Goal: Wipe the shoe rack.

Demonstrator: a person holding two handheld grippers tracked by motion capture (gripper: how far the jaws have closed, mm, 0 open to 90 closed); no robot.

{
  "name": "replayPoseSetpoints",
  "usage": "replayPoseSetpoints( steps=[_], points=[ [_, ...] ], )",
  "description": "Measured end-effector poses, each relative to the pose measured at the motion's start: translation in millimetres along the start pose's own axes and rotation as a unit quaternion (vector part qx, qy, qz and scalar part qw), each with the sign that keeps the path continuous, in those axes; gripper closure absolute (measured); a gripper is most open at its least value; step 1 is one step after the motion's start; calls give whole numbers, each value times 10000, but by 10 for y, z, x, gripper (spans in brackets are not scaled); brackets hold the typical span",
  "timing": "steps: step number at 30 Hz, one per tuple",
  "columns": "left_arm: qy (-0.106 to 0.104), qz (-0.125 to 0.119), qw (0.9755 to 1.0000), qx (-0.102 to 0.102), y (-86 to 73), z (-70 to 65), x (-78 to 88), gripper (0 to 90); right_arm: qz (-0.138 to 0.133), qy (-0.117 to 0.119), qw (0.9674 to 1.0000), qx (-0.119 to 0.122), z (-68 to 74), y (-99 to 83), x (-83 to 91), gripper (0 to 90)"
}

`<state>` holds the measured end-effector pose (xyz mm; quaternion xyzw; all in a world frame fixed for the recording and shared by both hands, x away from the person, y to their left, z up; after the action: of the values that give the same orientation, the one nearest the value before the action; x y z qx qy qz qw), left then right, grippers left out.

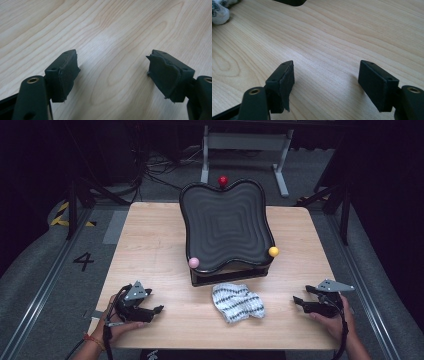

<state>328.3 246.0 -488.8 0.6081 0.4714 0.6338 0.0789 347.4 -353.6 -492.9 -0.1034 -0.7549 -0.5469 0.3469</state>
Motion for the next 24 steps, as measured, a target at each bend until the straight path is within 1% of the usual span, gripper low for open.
replayPoseSetpoints(
  steps=[1, 2, 4, 5, 6, 14, 24],
  points=[
    [33, 14, 10000, 0, -20, 5, 26, 239, 12, -3, 10000, -21, -4, -1, -2, 296],
    [55, -11, 10000, 70, -42, 3, 43, 236, 20, 6, 10000, -20, -5, -1, -2, 296],
    [89, -21, 9999, 63, -67, 19, 73, 234, 25, 6, 10000, -25, -6, -1, -2, 293],
    [101, -25, 9999, 119, -74, 17, 79, 235, 25, 10, 10000, -27, -7, -1, -3, 292],
    [116, -24, 9999, 125, -75, 19, 82, 235, 24, 11, 10000, -34, -7, 0, -4, 292],
    [120, -25, 9998, 140, -76, 15, 81, 234, 23, -7, 10000, -66, -3, 11, -18, 285],
    [120, -46, 9999, 95, -67, 33, 73, 232, 31, 1, 10000, -74, -2, 15, -20, 285]
  ],
)
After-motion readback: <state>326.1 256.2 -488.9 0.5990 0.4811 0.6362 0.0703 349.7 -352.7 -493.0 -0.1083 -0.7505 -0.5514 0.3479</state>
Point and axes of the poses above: each handheld gripper's, and its own axes: x roughly backward along the jaws, y roughly out of its top, z roughly to its left, the point moved 1 cm from there along -x, roughly forward along the jaws, and after that the axes turned 14 degrees about -y, right-handed, at the moved point
